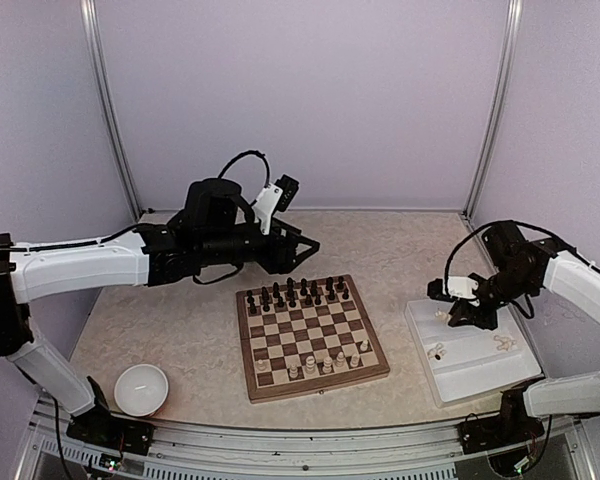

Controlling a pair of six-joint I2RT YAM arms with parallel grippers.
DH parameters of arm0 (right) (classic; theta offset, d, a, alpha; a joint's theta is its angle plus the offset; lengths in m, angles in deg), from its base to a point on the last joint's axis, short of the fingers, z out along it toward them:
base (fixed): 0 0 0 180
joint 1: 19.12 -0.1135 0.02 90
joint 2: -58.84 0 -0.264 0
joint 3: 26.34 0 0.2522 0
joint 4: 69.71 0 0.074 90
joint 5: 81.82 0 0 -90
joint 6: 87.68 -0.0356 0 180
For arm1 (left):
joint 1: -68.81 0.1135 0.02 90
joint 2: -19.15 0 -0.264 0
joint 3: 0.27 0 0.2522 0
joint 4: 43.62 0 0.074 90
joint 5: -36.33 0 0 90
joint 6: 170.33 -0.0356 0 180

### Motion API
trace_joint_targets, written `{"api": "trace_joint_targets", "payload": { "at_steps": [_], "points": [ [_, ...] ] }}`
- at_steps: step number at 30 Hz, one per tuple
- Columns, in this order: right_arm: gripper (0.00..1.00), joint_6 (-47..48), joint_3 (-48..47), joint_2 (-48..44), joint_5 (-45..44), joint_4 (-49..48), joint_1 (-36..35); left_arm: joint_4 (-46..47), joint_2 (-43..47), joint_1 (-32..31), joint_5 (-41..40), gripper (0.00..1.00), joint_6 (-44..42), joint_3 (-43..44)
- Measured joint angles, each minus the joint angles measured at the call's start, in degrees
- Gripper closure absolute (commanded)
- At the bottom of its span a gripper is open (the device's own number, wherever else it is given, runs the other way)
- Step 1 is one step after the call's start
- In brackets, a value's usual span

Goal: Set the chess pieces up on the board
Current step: Pass from the right arm to the left

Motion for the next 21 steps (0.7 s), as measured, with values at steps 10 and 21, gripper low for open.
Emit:
{"api": "trace_joint_targets", "payload": {
  "at_steps": [10,21],
  "points": [
    [0.94,-9.31,-12.70,4.48,23.39,-0.04,-2.36,11.47,-9.75,-10.14,5.57,0.45,8.13,1.05],
    [0.94,-15.58,-12.90,6.36,27.39,-2.05,-10.51,18.05,-20.92,-12.55,11.47,0.54,15.43,10.14]
  ]
}}
